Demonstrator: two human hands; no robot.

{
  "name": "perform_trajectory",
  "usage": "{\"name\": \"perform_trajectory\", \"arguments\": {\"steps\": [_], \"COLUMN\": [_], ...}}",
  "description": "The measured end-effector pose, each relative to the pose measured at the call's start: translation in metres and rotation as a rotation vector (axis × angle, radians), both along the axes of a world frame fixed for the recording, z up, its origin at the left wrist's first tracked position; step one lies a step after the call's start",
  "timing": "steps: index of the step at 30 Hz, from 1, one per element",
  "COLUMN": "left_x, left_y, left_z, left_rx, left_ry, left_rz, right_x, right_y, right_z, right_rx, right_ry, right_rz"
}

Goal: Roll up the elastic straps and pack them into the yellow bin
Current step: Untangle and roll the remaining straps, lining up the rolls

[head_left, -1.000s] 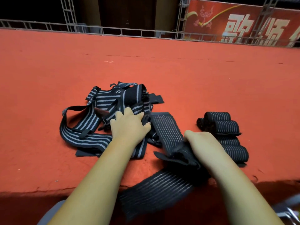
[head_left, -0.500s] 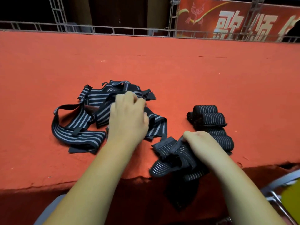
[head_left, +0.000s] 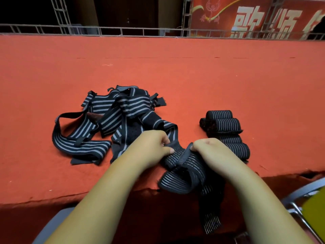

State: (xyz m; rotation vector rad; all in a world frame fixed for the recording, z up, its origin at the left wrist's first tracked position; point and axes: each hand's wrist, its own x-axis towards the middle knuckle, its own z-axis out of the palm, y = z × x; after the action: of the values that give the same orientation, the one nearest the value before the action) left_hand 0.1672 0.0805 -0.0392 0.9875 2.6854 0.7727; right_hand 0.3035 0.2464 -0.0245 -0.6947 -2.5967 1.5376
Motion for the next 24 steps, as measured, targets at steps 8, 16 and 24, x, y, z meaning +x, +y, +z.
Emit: {"name": "perform_trajectory", "arguments": {"steps": [8, 16, 24], "left_x": [-0.01, -0.004, 0.009], "left_y": [-0.025, -0.064, -0.09], "left_z": [0.024, 0.044, 0.045], "left_rx": [0.757, 1.007, 0.896], "left_ry": [-0.131, -0.35, -0.296], "left_rz": [0.21, 0.252, 0.204], "right_x": [0.0, 0.002, -0.007], "right_y": [-0.005, -0.025, -0.05], "right_z": [-0.003, -0.003, 0.006], "right_rx": [-0.631, -0.463, -0.505], "right_ry": [0.099, 0.103, 0.346], "right_rz": [0.334, 0.536, 0.379]}}
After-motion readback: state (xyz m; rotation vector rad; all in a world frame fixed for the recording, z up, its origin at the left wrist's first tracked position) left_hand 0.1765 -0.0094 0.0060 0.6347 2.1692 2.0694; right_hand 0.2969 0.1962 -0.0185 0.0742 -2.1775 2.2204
